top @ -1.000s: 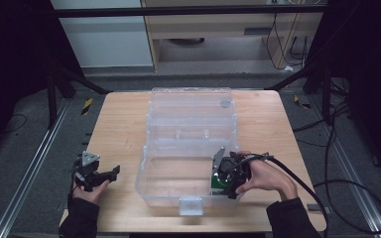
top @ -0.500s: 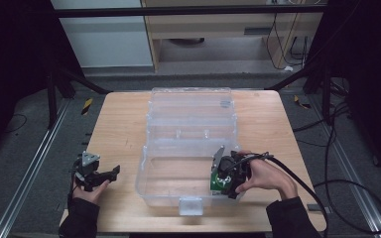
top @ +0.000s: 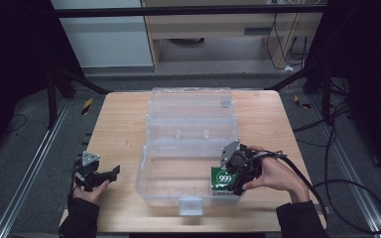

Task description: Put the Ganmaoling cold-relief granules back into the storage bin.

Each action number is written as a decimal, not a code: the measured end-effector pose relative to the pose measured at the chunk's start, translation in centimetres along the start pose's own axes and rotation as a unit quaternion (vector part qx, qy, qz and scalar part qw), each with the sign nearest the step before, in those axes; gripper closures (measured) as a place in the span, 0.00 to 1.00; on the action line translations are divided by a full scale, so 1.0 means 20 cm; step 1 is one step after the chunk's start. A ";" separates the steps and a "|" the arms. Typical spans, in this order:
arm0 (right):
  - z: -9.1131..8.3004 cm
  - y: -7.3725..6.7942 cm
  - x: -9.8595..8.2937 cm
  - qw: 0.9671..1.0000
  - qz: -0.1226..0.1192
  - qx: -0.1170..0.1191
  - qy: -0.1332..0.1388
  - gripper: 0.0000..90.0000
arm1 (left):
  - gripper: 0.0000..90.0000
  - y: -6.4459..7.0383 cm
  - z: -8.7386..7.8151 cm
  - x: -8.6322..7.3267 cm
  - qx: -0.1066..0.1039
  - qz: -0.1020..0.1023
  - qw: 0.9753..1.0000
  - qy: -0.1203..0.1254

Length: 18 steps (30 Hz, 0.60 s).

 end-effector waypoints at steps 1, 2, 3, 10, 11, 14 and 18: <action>-0.02 0.00 0.00 1.000 0.005 -0.007 0.008 0.09 | 0.17 0.00 0.00 0.00 0.000 0.000 1.000 0.000; -0.04 0.01 -0.01 1.000 0.012 -0.012 0.017 0.09 | 0.17 0.00 0.00 0.00 0.000 0.000 1.000 0.000; -0.06 0.01 -0.02 0.999 0.022 -0.017 0.027 0.08 | 0.17 0.00 0.00 0.00 0.000 0.000 1.000 0.000; -0.15 0.06 -0.15 0.986 0.097 -0.089 0.108 0.05 | 0.17 0.00 0.00 0.00 0.000 0.000 1.000 0.000; -0.16 0.07 -0.18 0.982 0.110 -0.098 0.119 0.05 | 0.17 0.00 0.00 0.00 0.001 0.001 1.000 -0.001; -0.18 0.09 -0.27 0.969 0.153 -0.121 0.152 0.04 | 0.17 0.00 0.00 0.00 0.001 0.001 1.000 -0.002; -0.16 0.11 -0.41 0.950 0.205 -0.148 0.181 0.04 | 0.17 0.00 0.00 0.00 0.001 0.001 1.000 -0.002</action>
Point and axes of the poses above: each handheld gripper's, and its own axes: z roughly forward along the jaws, x roughly out of its top, y roughly to its right, the point moved 5 cm from there along z, roughly forward along the jaws, and after that the axes turned 3 degrees about -z, right-handed, at the moved point
